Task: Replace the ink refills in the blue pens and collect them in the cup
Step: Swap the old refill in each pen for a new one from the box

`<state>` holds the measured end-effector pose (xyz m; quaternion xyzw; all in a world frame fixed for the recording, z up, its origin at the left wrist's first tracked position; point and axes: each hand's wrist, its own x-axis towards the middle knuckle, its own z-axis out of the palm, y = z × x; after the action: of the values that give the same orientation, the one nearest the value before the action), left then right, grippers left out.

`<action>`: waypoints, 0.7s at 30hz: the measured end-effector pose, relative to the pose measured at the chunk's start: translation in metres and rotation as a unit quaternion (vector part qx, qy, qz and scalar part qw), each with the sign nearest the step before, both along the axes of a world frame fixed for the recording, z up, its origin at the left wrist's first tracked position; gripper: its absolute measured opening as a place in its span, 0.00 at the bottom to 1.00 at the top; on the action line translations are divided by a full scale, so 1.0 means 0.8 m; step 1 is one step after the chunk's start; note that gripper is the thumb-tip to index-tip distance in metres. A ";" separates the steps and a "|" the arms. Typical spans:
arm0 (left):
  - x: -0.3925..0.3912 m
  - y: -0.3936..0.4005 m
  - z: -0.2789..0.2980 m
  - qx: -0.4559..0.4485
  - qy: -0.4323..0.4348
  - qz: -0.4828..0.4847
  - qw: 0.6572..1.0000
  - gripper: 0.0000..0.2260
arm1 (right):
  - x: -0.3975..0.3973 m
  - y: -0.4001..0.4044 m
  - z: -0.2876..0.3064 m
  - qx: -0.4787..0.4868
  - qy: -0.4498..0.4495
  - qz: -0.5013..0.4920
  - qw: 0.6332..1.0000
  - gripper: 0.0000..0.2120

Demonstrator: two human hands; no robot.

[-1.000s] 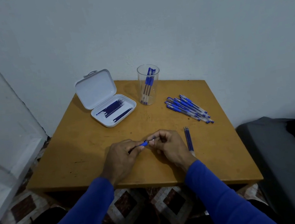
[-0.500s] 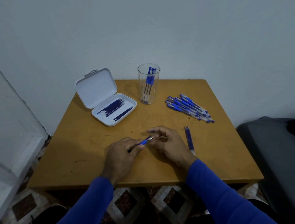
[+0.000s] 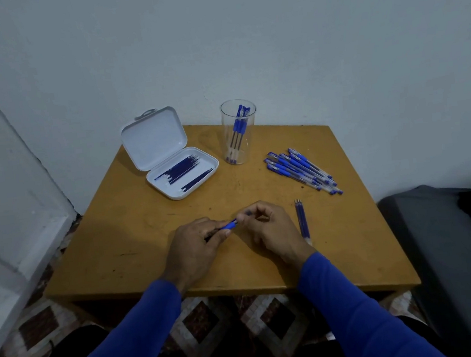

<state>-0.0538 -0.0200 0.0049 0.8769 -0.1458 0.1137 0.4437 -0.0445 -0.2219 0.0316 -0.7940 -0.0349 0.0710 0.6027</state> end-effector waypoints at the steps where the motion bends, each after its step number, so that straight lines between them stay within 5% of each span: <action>1: 0.000 0.001 0.000 0.000 0.002 -0.001 1.000 0.11 | 0.000 0.002 -0.001 -0.008 -0.002 -0.011 1.000 0.08; 5: 0.001 0.000 -0.001 0.000 0.012 0.003 1.000 0.10 | 0.001 -0.001 0.000 -0.001 -0.010 0.019 1.000 0.04; 8: 0.000 -0.001 0.000 -0.001 0.010 0.004 1.000 0.10 | 0.002 -0.005 0.001 0.025 0.015 0.040 0.999 0.13; 17: -0.001 0.000 -0.001 -0.007 0.010 0.000 1.000 0.10 | -0.001 0.002 0.001 -0.018 -0.007 0.014 1.000 0.03; 21: -0.001 -0.001 -0.001 -0.018 0.002 0.003 1.000 0.09 | 0.000 0.002 0.004 0.023 0.012 0.013 1.000 0.10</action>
<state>-0.0546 -0.0204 0.0044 0.8692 -0.1404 0.1160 0.4597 -0.0446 -0.2203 0.0349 -0.7785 -0.0398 0.0875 0.6202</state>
